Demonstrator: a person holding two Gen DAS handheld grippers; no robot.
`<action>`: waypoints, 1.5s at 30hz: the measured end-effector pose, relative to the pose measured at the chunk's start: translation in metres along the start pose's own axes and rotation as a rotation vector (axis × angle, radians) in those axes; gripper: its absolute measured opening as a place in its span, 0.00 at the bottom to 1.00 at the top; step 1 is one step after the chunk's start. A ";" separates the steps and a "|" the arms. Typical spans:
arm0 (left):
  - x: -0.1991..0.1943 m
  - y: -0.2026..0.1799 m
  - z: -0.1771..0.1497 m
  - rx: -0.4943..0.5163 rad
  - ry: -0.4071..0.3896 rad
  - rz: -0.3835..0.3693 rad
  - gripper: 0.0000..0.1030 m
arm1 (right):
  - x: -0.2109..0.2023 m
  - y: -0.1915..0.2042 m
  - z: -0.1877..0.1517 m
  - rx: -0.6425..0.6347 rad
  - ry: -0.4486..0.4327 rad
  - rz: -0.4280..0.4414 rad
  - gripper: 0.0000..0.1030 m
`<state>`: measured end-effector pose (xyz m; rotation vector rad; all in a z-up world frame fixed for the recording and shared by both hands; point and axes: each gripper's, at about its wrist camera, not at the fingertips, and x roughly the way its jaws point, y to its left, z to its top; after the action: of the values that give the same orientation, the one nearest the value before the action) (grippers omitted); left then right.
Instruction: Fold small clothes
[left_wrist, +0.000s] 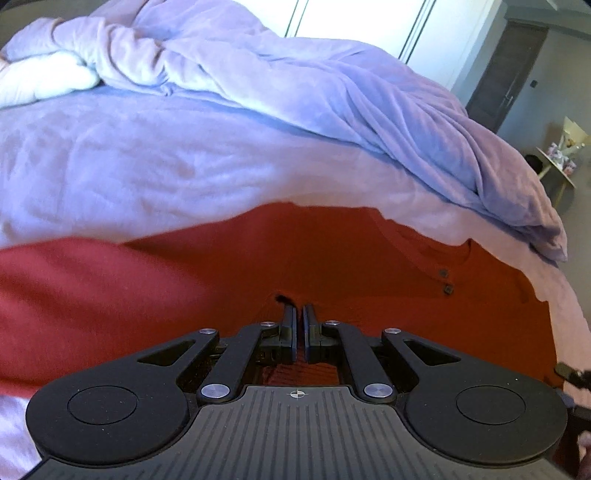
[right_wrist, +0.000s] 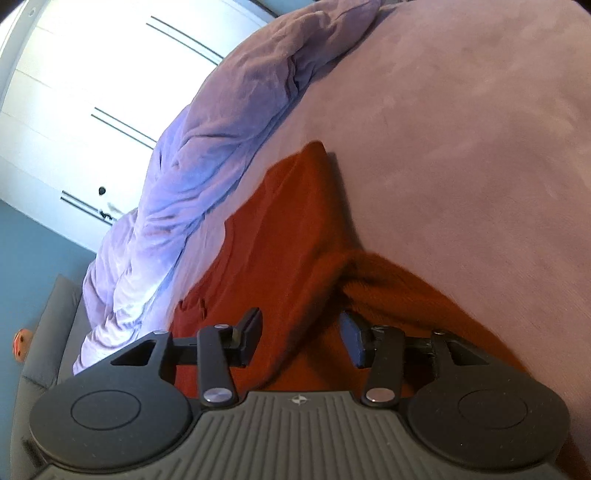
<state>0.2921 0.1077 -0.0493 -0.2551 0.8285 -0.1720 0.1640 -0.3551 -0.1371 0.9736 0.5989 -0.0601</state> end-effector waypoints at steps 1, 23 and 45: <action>-0.001 -0.001 0.002 0.000 -0.003 -0.002 0.05 | 0.004 0.001 0.003 0.008 -0.004 -0.004 0.39; 0.013 -0.009 -0.008 -0.009 0.017 -0.069 0.05 | -0.021 0.065 0.016 -0.537 0.024 -0.073 0.22; 0.032 -0.014 -0.001 0.122 -0.053 0.027 0.05 | 0.142 0.136 -0.050 -1.038 0.096 -0.363 0.07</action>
<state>0.3115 0.0859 -0.0683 -0.1336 0.7655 -0.1890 0.3026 -0.2070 -0.1267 -0.1434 0.7653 -0.0173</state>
